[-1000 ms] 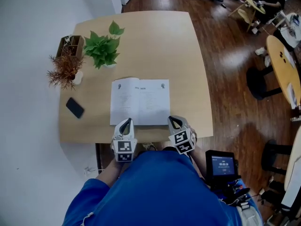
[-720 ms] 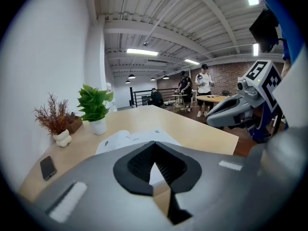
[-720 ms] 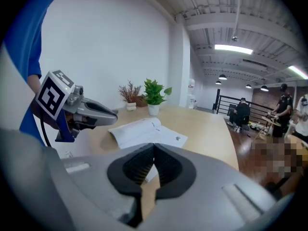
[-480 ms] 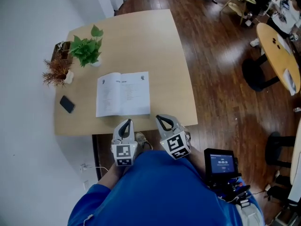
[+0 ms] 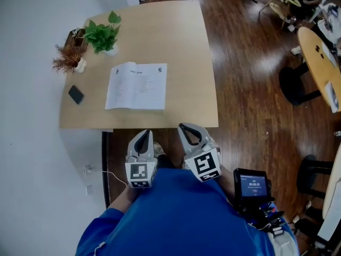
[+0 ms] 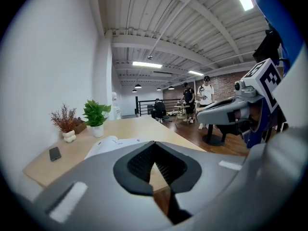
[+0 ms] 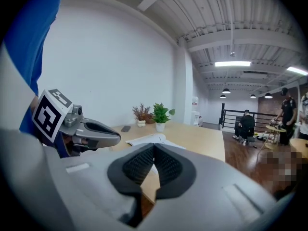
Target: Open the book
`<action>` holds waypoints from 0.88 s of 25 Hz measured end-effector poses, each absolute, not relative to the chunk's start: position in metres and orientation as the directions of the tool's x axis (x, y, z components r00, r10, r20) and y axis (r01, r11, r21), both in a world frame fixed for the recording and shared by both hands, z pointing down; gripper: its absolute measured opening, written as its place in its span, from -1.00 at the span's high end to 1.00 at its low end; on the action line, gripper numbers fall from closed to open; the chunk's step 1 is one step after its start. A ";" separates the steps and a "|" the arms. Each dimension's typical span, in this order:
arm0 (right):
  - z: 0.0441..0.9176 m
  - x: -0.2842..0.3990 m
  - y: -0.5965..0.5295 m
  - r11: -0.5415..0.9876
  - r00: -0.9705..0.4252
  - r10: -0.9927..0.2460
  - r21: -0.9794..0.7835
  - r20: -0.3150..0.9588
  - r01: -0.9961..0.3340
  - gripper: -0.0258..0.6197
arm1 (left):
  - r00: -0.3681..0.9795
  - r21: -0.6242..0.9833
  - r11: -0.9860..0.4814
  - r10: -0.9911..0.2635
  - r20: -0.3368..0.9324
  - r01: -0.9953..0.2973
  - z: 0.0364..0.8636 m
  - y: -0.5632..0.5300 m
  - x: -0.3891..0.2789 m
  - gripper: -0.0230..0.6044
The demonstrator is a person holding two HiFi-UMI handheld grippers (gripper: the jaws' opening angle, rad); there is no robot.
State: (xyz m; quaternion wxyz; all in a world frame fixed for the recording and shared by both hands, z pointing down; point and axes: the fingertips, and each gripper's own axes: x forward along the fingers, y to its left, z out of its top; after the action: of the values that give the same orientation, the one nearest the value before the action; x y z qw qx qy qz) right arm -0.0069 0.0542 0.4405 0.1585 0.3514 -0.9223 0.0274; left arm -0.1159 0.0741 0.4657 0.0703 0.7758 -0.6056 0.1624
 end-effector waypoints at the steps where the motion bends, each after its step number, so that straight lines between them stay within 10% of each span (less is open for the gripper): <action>1: 0.438 -0.008 0.060 0.754 -0.707 -0.638 0.062 0.305 -0.654 0.91 | 0.215 -0.087 -0.256 -0.919 0.331 -0.963 0.463 0.079 -0.116 0.90; 22: 0.396 -0.020 0.081 0.672 -0.639 -0.728 0.074 0.247 -0.737 0.91 | 0.351 -0.045 -0.372 -0.904 0.244 -0.927 0.420 0.091 -0.122 0.90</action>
State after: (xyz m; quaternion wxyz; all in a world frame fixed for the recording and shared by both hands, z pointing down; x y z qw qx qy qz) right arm -0.0205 0.0805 0.3963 0.1290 0.4047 -0.9051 0.0168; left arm -0.1222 0.0911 0.4195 0.0506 0.8203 -0.5580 0.1145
